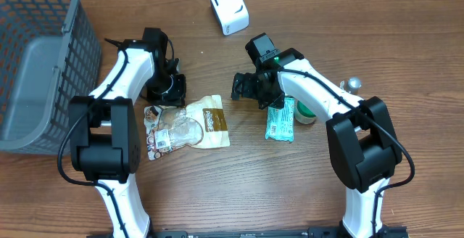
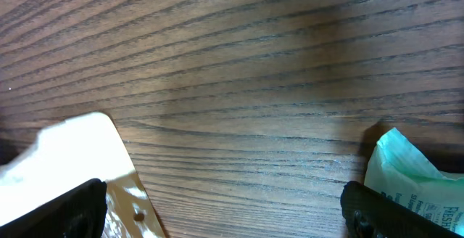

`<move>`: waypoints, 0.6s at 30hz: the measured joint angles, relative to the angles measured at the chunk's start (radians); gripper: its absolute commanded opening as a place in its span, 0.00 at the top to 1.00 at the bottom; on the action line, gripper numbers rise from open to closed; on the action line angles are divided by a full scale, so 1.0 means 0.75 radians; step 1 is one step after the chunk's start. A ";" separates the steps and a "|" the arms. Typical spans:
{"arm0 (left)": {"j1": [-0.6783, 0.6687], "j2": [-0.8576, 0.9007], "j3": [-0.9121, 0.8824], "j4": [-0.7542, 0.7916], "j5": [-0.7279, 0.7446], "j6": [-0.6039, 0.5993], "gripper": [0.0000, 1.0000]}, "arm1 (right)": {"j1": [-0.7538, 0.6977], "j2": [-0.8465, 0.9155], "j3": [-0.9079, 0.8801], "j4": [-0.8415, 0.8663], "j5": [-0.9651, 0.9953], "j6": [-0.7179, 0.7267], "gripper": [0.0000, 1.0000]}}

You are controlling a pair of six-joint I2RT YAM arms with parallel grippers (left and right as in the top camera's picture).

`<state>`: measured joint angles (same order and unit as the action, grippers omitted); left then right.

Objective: Scan the item barcode
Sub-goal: 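Move the left gripper right over the Pantree snack bag, then lower the left gripper and pinch the Pantree bag's edge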

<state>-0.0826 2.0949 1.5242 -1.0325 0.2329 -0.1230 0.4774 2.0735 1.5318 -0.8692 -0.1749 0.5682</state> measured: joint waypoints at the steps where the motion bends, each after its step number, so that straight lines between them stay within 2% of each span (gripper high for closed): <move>1: -0.003 0.000 0.000 -0.006 0.004 0.001 0.90 | 0.000 0.000 0.000 -0.001 0.000 0.001 0.00; 9: -0.004 -0.039 0.000 -0.025 -0.003 0.003 0.90 | 0.000 0.000 0.000 0.000 -0.001 0.001 0.00; 18: -0.004 -0.080 0.000 -0.116 -0.279 -0.167 0.92 | 0.000 0.000 0.000 -0.002 -0.001 0.001 0.00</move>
<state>-0.0856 2.0350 1.5242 -1.1198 0.0235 -0.2481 0.4774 2.0735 1.5318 -0.8703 -0.1757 0.5686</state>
